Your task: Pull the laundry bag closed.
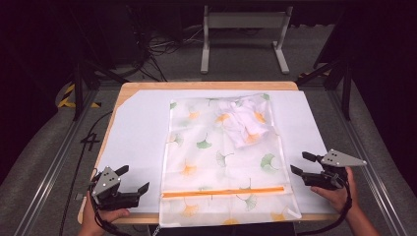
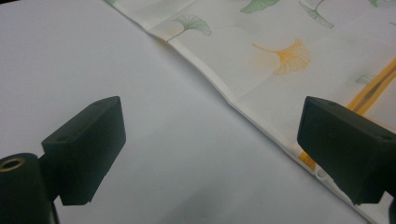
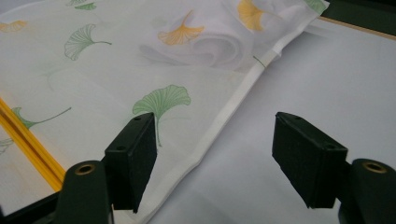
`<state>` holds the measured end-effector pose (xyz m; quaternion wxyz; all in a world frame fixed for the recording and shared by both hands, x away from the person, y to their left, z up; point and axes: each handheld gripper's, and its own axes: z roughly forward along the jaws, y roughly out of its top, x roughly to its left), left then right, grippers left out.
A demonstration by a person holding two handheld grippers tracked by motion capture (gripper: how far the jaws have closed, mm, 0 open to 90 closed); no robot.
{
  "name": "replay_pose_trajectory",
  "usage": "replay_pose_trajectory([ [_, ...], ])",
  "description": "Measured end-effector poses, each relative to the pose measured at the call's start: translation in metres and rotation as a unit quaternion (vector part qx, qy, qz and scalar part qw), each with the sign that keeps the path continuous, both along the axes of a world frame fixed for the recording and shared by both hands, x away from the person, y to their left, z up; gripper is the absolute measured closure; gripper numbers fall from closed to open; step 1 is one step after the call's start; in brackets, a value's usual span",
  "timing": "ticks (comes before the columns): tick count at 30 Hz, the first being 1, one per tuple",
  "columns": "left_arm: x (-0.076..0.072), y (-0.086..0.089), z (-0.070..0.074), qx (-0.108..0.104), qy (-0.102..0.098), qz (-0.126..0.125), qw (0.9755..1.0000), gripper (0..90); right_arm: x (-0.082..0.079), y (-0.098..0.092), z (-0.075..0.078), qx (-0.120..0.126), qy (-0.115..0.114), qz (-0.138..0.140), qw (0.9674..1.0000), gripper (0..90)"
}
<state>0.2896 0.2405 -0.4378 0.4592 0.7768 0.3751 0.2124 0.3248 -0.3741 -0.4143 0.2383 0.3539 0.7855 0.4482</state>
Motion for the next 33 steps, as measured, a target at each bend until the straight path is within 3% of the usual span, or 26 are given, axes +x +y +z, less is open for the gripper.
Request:
replay_pose_trajectory([
  [1,-0.001,-0.001,-0.001,0.012,0.000,0.001,0.9999,8.7,0.000,0.001,0.000,-0.002,0.000,0.000,1.0000,30.7],
  [5,-0.004,-0.003,0.000,0.021,-0.003,0.000,0.9998,9.0,0.002,0.003,0.000,-0.004,0.000,0.004,1.0000,30.2],
  [6,-0.006,-0.003,-0.001,0.018,0.003,-0.005,0.9998,11.3,0.004,0.006,0.002,-0.002,0.002,0.006,1.0000,29.6],
  [8,-0.008,-0.004,-0.001,0.030,-0.003,-0.010,0.9995,16.8,0.006,0.009,0.003,0.000,0.003,0.010,0.9999,29.6],
  [14,-0.016,-0.002,-0.004,0.035,0.007,-0.036,0.9987,44.8,0.011,0.022,0.005,-0.006,0.008,0.019,0.9998,31.2],
  [16,-0.022,0.000,-0.004,0.036,0.003,-0.040,0.9986,52.9,0.014,0.027,0.007,0.004,0.011,0.023,0.9997,32.3],
  [22,-0.031,0.002,-0.001,0.026,-0.005,-0.050,0.9984,73.7,0.019,0.043,0.012,0.003,0.007,0.050,0.9987,39.2],
  [23,-0.034,0.001,-0.001,0.030,-0.004,-0.056,0.9979,73.7,0.020,0.047,0.012,0.003,0.009,0.055,0.9984,40.1],
  [27,-0.037,-0.004,-0.002,0.042,0.002,-0.066,0.9969,80.6,0.020,0.065,0.013,-0.008,0.009,0.091,0.9958,48.7],
  [33,-0.041,-0.015,-0.004,0.061,0.010,-0.099,0.9932,89.6,0.022,0.103,0.017,-0.019,0.022,0.148,0.9886,66.7],
])
